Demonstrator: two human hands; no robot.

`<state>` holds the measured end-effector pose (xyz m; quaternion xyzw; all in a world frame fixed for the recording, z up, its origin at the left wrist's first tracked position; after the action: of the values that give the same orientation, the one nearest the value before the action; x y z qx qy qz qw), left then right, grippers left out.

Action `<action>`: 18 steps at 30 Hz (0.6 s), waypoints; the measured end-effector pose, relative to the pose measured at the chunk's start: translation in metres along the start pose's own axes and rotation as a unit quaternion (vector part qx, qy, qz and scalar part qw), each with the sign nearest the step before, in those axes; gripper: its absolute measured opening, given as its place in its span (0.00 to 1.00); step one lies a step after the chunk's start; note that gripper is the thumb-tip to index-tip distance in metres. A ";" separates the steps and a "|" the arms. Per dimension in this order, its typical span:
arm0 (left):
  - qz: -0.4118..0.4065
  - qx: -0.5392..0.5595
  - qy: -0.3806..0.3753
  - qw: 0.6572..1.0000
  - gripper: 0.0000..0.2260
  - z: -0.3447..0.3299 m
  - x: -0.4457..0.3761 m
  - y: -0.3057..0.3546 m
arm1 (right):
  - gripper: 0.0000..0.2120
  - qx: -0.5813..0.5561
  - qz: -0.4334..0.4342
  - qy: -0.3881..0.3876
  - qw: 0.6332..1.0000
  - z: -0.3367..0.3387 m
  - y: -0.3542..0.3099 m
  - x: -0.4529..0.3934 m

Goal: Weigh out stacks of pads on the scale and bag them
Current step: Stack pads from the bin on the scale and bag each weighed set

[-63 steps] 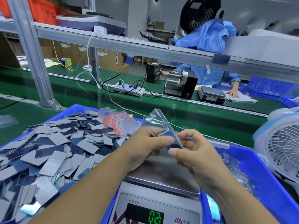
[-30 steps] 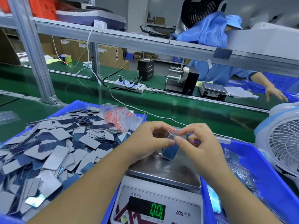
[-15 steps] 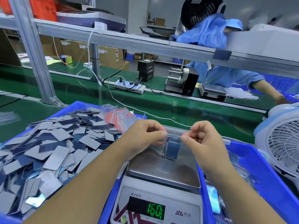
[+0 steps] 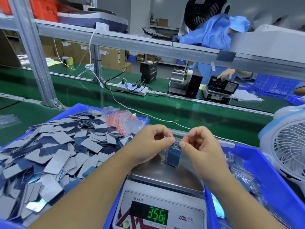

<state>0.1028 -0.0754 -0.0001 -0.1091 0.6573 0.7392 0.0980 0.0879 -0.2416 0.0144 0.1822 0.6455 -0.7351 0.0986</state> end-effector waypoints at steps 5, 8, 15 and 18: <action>-0.024 -0.003 0.000 1.000 0.02 -0.001 0.000 0.000 | 0.16 -0.023 -0.009 -0.011 1.000 -0.003 0.000 0.001; -0.022 0.010 -0.004 1.000 0.01 -0.004 0.002 0.001 | 0.14 -0.032 -0.012 -0.002 0.999 -0.004 -0.001 0.002; -0.033 -0.006 -0.008 0.999 0.01 0.000 0.001 0.004 | 0.22 -0.051 -0.023 -0.001 0.998 -0.003 -0.003 0.000; -0.044 -0.014 -0.025 0.999 0.03 0.006 0.001 0.009 | 0.21 -0.036 -0.024 -0.014 0.999 0.001 -0.007 -0.002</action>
<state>0.0991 -0.0709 0.0089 -0.1211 0.6386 0.7459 0.1451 0.0870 -0.2413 0.0216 0.1527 0.6742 -0.7161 0.0970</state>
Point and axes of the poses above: each hand's wrist, its own x-axis away from the middle knuckle, its own z-axis out of the back of the hand, y = z × x, the point moved 4 cm from there along -x, towards the middle knuckle, and after that the axes turned 13 degrees about y, right-handed, at the moved point
